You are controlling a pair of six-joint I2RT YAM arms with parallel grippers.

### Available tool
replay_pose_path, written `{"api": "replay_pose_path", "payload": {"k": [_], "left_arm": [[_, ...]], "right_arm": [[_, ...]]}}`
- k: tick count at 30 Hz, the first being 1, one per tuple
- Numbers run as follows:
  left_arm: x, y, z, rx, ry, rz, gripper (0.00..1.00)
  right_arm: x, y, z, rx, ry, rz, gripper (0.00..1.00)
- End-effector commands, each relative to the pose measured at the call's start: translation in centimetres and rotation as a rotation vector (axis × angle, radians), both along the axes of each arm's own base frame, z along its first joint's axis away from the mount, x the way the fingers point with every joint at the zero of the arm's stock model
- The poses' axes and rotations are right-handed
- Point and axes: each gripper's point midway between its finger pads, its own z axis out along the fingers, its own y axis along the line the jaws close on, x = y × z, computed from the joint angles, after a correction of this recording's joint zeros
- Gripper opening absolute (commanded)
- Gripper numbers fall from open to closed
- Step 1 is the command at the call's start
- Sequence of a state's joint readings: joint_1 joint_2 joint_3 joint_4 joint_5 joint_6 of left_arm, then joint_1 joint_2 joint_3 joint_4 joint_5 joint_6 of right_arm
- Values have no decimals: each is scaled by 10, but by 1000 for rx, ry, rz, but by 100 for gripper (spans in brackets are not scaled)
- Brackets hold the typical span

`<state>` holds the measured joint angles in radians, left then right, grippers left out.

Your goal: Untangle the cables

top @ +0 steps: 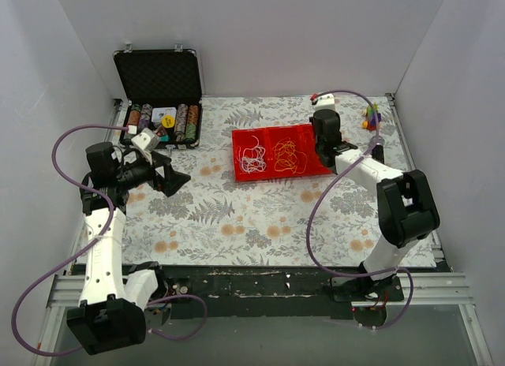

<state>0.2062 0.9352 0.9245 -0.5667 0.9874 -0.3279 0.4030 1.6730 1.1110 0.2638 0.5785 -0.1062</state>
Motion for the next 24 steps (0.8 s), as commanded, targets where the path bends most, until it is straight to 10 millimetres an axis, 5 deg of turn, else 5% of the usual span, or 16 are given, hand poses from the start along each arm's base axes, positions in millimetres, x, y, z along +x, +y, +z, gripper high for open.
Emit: {"api": "replay_pose_path", "payload": {"k": [1,6,13,15,20,24], "left_arm": [[1,0,3,10,-28,-8,98],[1,0,6,9,-33,-7,98],[2,-1,9,6,-35,-7,98],[2,-2,9,1,-30,-12,98],[-1,-3,9,-6,-27,-19,98],[-1,-3,11,-8,-24,-20,98]], "right_arm": [[0,-21,-29,-32,87,-123,1],[9,-22,-62,5,235,-155,1],[23,-9,-51,68,227,-118,3],[29,-5,-40,88,212,-113,17],[35,1,-16,127,167,-97,34],[33,2,-16,121,184,-85,47]]}}
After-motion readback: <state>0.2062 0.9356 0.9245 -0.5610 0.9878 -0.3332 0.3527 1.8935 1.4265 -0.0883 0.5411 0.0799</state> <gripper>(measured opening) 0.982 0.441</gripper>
